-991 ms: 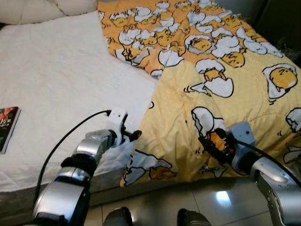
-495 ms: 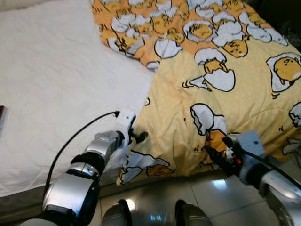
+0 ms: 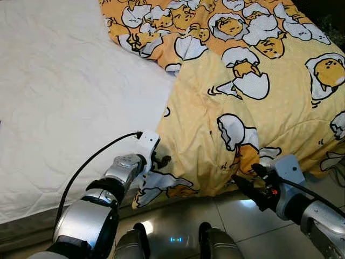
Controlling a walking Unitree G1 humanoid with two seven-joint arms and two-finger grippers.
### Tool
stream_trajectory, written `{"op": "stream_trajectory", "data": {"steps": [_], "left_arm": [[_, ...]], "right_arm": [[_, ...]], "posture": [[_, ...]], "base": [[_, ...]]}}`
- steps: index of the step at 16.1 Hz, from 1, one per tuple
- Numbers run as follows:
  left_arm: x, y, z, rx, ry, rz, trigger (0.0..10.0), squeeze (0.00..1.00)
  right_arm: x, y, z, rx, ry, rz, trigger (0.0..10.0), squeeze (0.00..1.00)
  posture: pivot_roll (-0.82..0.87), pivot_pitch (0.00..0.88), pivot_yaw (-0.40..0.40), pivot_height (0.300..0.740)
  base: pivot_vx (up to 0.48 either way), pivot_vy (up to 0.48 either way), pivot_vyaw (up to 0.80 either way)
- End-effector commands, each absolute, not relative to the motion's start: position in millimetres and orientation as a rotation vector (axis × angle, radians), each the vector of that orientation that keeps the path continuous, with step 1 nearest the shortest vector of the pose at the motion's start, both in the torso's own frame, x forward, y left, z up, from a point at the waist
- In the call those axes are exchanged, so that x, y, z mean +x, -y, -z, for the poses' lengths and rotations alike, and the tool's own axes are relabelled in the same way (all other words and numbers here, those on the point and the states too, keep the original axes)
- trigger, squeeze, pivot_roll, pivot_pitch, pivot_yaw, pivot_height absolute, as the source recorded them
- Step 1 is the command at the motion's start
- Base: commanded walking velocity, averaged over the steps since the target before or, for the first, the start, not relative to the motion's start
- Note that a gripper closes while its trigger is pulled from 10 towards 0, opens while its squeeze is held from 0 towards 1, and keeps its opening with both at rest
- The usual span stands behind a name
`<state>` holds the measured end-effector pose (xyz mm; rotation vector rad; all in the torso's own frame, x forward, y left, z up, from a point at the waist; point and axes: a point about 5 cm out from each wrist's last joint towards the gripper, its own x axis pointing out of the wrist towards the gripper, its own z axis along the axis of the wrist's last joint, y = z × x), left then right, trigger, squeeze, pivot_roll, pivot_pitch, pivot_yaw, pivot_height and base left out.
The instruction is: Clean up the room
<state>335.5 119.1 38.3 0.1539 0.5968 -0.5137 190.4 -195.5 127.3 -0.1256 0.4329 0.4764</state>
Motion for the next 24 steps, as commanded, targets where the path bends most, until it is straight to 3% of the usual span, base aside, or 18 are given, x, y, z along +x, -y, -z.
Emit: {"op": "stream_trajectory", "data": {"steps": [1,18,24], "left_arm": [[327.6,-119.3,-27.8,0.135,-0.640,0.505,0.0,0.00],[327.3,-108.5,-31.7,0.125,-0.601,0.609,0.0,0.00],[321.6,-121.3,-39.8,0.172,-0.555,0.875,0.0,0.00]], "right_arm": [[187.2,191.4,-129.1,-0.127,-0.442,-0.513,10.0,0.00],[192.2,182.0,-127.2,-0.052,-0.450,-0.685,10.0,0.00],[203.7,189.3,-125.8,-0.082,-0.426,-0.616,10.0,0.00]], "posture": [[-0.28,0.258,0.034,0.740],[-0.27,0.184,0.032,0.740],[-0.25,0.178,0.035,0.740]], "base": [[0.000,0.000,0.00],[0.000,0.000,0.00],[0.000,0.000,0.00]]}}
